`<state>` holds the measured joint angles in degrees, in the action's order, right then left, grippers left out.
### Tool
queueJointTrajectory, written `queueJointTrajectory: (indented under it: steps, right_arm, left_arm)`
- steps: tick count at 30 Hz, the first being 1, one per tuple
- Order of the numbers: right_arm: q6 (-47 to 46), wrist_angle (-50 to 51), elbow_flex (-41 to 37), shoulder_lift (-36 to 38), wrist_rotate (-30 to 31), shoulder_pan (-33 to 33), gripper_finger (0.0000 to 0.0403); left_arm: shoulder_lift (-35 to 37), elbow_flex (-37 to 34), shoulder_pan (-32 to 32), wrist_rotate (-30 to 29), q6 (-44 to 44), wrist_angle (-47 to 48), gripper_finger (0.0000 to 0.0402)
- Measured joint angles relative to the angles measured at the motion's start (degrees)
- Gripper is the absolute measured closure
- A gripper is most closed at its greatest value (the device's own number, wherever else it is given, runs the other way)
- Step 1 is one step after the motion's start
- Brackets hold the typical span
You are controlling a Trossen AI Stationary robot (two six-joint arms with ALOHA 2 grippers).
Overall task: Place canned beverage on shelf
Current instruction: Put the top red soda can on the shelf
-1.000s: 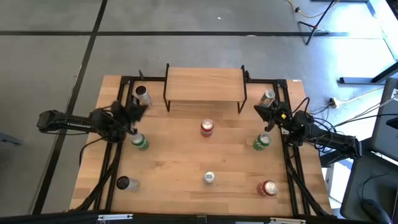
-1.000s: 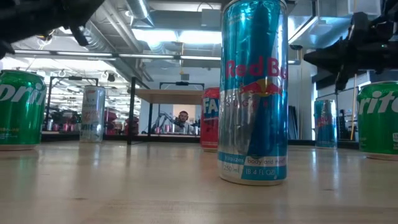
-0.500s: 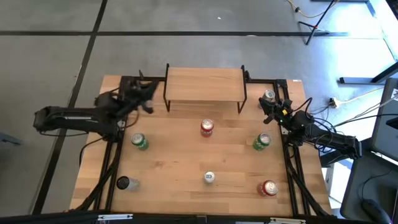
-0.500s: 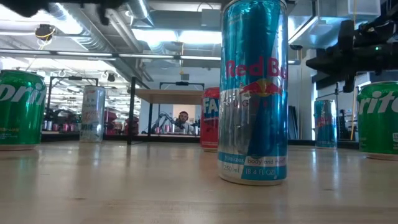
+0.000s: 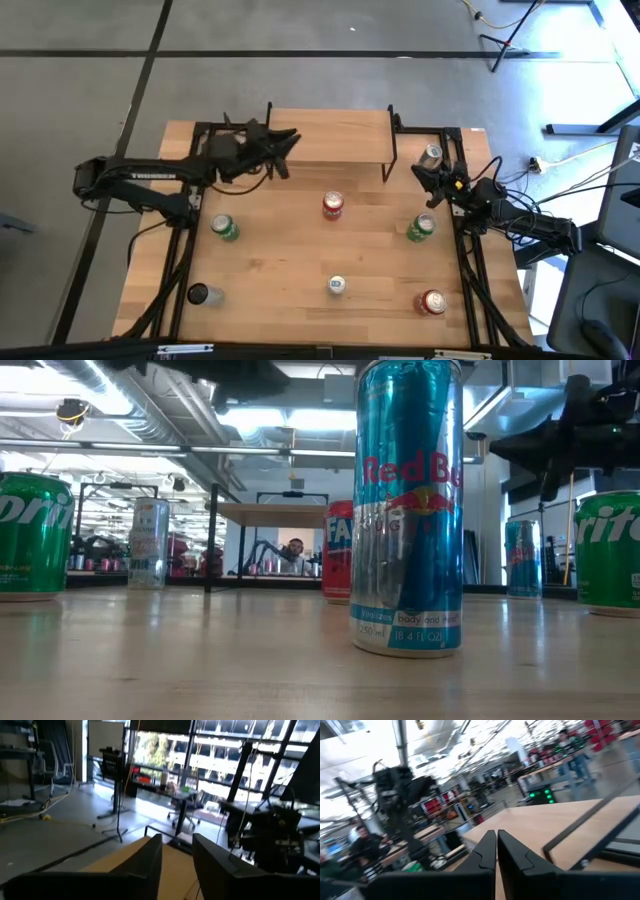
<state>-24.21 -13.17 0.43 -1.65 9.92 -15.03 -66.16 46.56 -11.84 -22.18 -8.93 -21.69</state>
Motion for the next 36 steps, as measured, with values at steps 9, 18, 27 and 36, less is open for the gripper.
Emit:
queueJointTrajectory:
  steps: [9, 18, 27, 36]
  right_arm:
    - [0.39, 1.8, 0.0, 0.0, -6.16, 0.0, 0.0393]
    - [0.39, 2.34, 0.0, 0.0, -6.52, 0.0, 0.0393]
    - [-1.18, 2.38, 0.0, 0.0, -6.53, 0.0, 0.0393]
    - [-1.18, 2.87, 0.0, 0.0, -6.53, 0.0, 0.0393]
  left_arm:
    - [-9.43, 16.55, -0.78, 4.78, -4.21, 26.05, 0.0148]
    - [-22.96, 31.88, 0.32, 16.24, -4.9, 40.45, 0.0102]
    - [-30.36, 33.62, 5.32, 17.36, 0.52, 40.83, 0.0101]
    - [-36.85, 33.55, 6.4, 17.42, 0.13, 45.9, 0.0101]
